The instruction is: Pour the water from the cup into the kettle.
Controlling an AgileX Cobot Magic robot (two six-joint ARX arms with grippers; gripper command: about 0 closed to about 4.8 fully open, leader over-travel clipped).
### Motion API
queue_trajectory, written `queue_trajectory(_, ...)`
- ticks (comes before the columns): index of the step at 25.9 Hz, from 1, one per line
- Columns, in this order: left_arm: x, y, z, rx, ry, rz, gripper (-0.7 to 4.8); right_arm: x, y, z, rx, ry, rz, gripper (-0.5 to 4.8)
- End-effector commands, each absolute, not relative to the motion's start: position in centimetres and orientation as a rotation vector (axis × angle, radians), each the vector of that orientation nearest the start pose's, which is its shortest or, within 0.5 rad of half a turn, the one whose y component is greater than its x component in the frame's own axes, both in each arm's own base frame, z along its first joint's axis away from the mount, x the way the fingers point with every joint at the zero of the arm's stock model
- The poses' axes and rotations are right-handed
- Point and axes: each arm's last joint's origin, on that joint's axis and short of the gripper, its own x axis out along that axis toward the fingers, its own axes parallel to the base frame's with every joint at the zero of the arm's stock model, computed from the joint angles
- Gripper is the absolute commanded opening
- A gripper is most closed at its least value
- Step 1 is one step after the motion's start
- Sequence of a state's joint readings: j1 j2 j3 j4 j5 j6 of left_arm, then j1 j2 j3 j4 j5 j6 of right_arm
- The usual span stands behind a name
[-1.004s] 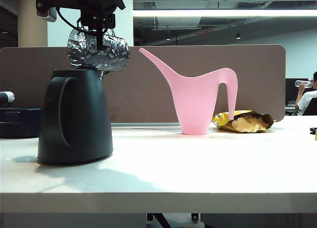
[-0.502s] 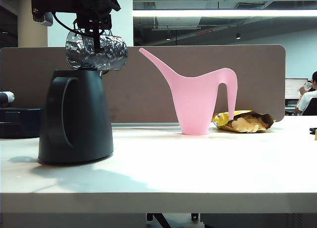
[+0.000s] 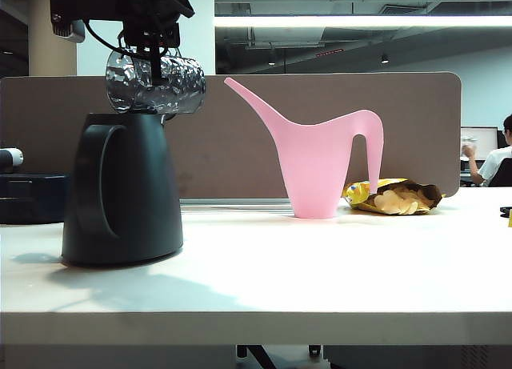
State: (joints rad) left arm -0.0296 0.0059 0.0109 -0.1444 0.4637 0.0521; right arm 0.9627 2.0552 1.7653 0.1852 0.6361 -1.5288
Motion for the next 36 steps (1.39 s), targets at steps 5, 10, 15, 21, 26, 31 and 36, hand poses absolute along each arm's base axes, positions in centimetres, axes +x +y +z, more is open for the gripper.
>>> queue_trajectory(5,9.3,-1.6,15.5,0.022,0.118,-0.5,-0.05,28.5,39.5,30.5,-1.621,-0.165,0.339,-0.06)
queue_trajectory(10,9.3,-1.6,15.5,0.021,0.119,-0.501,-0.05,28.5,39.4,31.0,-1.6,-0.167,0.301,-0.06)
queue_trajectory(15,9.3,-1.6,15.5,0.021,0.119,-0.5,-0.05,28.4,38.9,32.3,-1.569,-0.174,0.281,-0.06)
queue_trajectory(21,9.3,-1.6,15.5,0.021,0.119,-0.501,-0.05,27.8,37.7,34.9,-1.494,-0.185,0.244,-0.06)
queue_trajectory(26,9.3,-1.6,15.5,0.022,0.118,-0.5,-0.05,27.3,35.6,38.0,-1.395,-0.208,0.2,-0.06)
queue_trajectory(31,9.3,-1.6,15.4,0.021,0.119,-0.5,-0.05,27.1,32.6,41.4,-1.227,-0.199,0.143,-0.06)
queue_trajectory(36,9.3,-1.6,15.4,0.022,0.119,-0.5,-0.05,26.6,29.4,44.1,-0.999,-0.162,0.107,-0.06)
